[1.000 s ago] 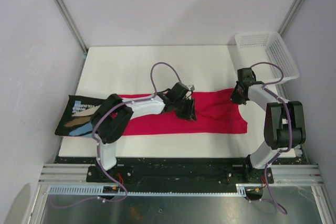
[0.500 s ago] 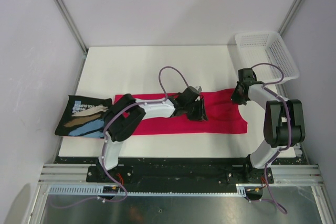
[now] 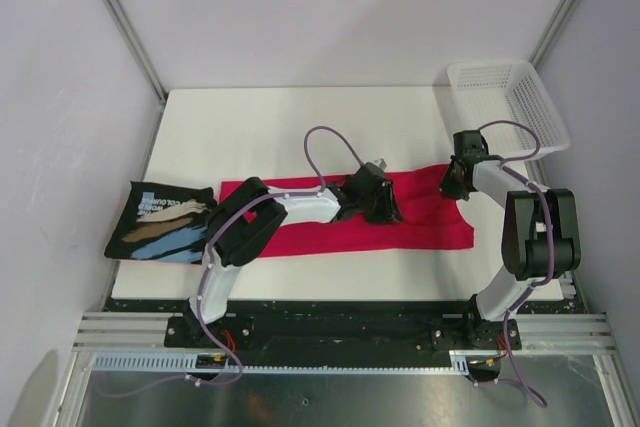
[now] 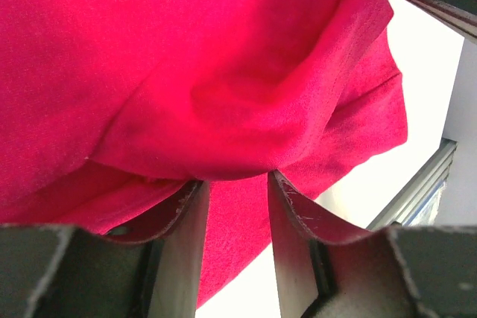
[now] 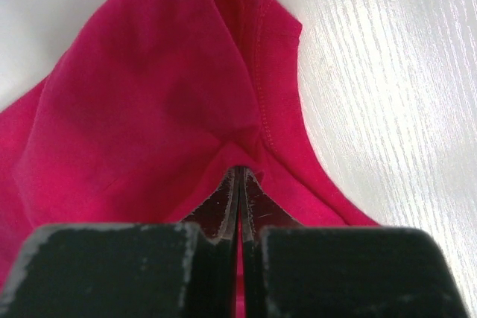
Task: Fold and stack the t-shirts
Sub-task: Fold the other side of the tshirt into a rectangle
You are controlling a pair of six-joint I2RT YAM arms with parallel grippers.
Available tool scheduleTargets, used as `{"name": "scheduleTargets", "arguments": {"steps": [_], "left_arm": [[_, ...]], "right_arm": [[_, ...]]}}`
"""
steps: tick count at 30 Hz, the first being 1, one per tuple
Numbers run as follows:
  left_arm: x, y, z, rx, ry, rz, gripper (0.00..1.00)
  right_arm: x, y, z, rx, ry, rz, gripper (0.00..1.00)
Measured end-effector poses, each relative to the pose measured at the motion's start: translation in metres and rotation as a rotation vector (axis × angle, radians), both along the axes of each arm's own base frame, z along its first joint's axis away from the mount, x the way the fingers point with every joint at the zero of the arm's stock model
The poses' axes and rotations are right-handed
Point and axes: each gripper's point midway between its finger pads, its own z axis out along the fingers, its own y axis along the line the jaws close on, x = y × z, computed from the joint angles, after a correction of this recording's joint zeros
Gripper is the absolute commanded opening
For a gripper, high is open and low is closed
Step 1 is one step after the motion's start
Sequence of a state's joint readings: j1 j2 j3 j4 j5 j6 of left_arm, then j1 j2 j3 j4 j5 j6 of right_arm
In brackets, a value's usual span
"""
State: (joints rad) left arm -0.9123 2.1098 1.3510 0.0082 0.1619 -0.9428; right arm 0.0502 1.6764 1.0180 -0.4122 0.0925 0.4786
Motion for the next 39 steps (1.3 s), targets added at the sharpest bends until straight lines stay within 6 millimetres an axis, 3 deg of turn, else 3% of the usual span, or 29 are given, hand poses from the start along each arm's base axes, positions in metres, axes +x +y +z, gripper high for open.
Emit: {"name": "scheduleTargets", "arguments": {"steps": [12,18,21,27,32,35,39], "left_arm": [[0.007,0.000,0.000,0.006,-0.026,0.038,0.36],[0.007,0.000,0.001,0.006,-0.028,0.038,0.38],[0.007,0.000,0.002,0.004,-0.030,0.036,0.39],[0.007,0.002,0.014,-0.011,-0.049,0.032,0.40],[0.011,0.002,0.021,-0.026,-0.061,0.038,0.39],[0.011,0.006,0.019,-0.021,-0.061,0.041,0.39],[0.010,0.018,0.015,-0.006,-0.056,0.049,0.39]], "right_arm": [[0.000,0.001,0.000,0.006,0.000,-0.003,0.01],[0.000,-0.004,0.000,0.013,-0.001,-0.028,0.33],[0.001,-0.004,0.006,0.018,-0.013,-0.030,0.43],[-0.001,0.010,0.057,0.029,-0.137,0.009,0.46],[-0.010,0.035,0.097,0.082,-0.250,0.068,0.47],[-0.029,0.046,0.091,0.135,-0.250,0.088,0.48],[-0.057,0.055,0.051,0.195,-0.161,0.093,0.49]]}}
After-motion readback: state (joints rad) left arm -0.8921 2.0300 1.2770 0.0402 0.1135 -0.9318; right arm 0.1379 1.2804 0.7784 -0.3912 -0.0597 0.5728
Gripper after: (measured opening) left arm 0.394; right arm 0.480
